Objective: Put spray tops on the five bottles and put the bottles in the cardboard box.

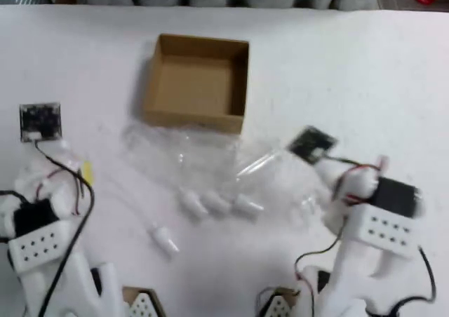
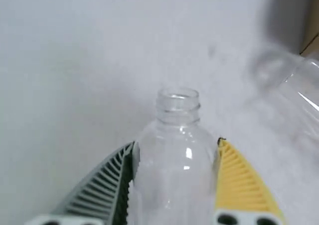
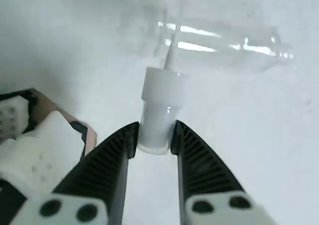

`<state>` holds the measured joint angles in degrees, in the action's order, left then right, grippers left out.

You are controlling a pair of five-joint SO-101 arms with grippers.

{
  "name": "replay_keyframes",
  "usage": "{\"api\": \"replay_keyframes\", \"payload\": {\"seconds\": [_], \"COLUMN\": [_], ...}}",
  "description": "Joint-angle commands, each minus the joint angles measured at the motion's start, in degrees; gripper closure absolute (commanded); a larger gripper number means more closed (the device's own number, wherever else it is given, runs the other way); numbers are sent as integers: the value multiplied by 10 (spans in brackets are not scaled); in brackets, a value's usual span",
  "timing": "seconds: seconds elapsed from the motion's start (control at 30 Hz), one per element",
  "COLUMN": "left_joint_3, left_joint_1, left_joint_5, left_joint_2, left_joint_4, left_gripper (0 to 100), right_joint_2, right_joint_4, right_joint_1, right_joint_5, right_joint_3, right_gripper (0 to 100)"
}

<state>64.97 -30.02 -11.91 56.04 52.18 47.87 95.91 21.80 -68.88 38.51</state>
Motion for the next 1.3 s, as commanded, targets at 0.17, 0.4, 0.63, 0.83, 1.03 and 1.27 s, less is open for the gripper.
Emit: {"api": "replay_keyframes", "payload": {"seconds": [0.17,0.4,0.63,0.83,1.03,1.27], "left_joint_3": [42,44,45,45,46,53], "left_joint_1": [17,39,39,40,42,40], "left_joint_5": [12,12,11,11,11,11], "left_joint_2": [16,16,16,16,16,20], "left_joint_4": [-72,-72,-71,-72,-72,-73], "left_gripper": [965,965,965,965,965,965], "right_joint_2": [-72,-252,-381,-405,-403,-403], "right_joint_4": [-133,-284,-290,-290,-266,-138], "right_joint_1": [255,284,274,265,250,269], "right_joint_5": [-181,-179,-178,-111,-47,-5], "right_joint_3": [32,26,-41,-89,-129,-225], "right_gripper": [982,982,980,878,769,889]}}
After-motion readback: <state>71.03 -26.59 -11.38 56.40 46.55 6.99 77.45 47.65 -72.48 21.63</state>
